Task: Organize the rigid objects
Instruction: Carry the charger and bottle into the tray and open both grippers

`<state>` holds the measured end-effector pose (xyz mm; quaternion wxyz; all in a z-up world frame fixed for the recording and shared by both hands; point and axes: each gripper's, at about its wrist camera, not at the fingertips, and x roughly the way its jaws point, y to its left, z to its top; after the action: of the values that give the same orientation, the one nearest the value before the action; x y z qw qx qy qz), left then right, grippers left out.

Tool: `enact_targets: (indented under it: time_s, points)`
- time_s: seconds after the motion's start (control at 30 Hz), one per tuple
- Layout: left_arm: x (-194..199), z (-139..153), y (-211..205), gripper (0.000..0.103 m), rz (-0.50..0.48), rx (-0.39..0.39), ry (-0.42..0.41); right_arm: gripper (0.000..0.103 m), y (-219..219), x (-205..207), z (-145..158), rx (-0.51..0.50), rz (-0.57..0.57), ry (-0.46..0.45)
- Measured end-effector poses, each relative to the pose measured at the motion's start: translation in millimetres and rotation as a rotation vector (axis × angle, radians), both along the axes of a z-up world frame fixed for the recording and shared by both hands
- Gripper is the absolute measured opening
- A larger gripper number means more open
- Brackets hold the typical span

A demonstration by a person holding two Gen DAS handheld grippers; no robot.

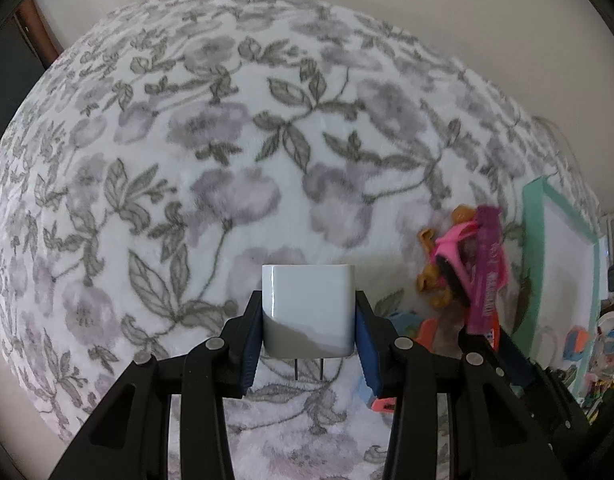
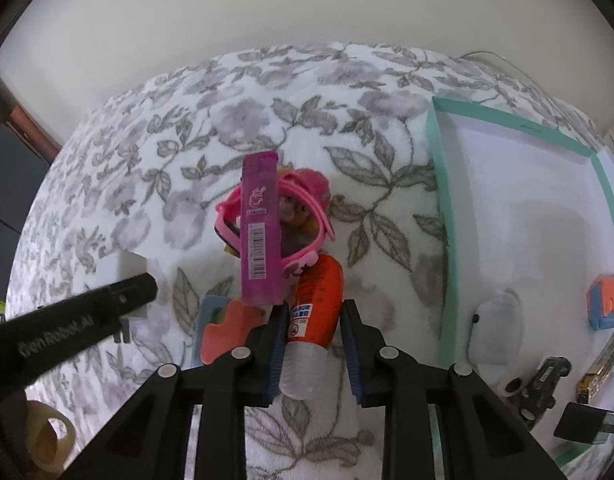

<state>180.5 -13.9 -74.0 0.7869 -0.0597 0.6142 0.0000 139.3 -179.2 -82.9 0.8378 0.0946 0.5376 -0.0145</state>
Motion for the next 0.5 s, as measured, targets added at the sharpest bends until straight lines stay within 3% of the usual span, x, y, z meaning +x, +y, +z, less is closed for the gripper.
enact_targets:
  time_s: [0.5]
  points:
    - [-8, 76, -11, 0.044, -0.011, -0.067, -0.177, 0.022, -22, -9, 46, 0.043, -0.008, -0.083]
